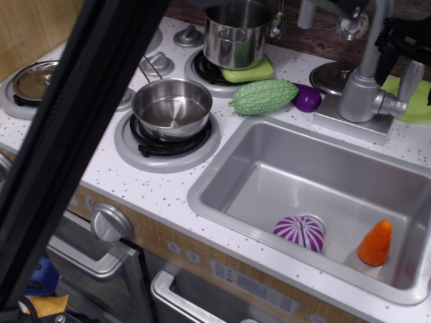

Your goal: Turn lever vertical to front

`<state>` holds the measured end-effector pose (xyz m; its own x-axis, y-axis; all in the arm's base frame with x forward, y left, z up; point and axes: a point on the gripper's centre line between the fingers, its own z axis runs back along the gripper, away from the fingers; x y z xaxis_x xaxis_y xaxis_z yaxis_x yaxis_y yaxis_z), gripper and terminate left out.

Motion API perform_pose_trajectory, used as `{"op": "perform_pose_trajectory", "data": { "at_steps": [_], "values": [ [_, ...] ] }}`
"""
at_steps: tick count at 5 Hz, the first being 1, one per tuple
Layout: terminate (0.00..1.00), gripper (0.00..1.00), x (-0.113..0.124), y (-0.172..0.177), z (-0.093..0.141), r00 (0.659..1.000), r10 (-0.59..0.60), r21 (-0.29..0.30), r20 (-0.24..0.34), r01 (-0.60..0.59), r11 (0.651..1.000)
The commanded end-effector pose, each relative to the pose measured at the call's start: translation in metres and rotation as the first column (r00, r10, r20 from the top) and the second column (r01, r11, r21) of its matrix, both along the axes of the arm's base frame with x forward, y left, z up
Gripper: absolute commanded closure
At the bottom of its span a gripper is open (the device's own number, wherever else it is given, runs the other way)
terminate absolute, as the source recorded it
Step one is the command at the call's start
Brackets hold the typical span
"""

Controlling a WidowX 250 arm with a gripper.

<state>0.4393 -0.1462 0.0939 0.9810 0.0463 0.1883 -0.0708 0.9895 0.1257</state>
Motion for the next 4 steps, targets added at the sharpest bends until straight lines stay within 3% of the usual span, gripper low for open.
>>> {"op": "perform_pose_trajectory", "data": {
  "at_steps": [1, 3, 4],
  "values": [
    [0.0, 0.0, 0.0, 0.0, 0.0, 1.0, 0.0, 0.0, 0.0, 0.0, 1.0],
    [0.0, 0.0, 0.019, -0.005, 0.014, 0.993, 0.022, 0.067, 0.112, -0.03, 0.997],
    [0.0, 0.0, 0.029, -0.005, 0.021, 0.985, 0.018, 0.054, 0.169, -0.028, 0.998]
  ]
}}
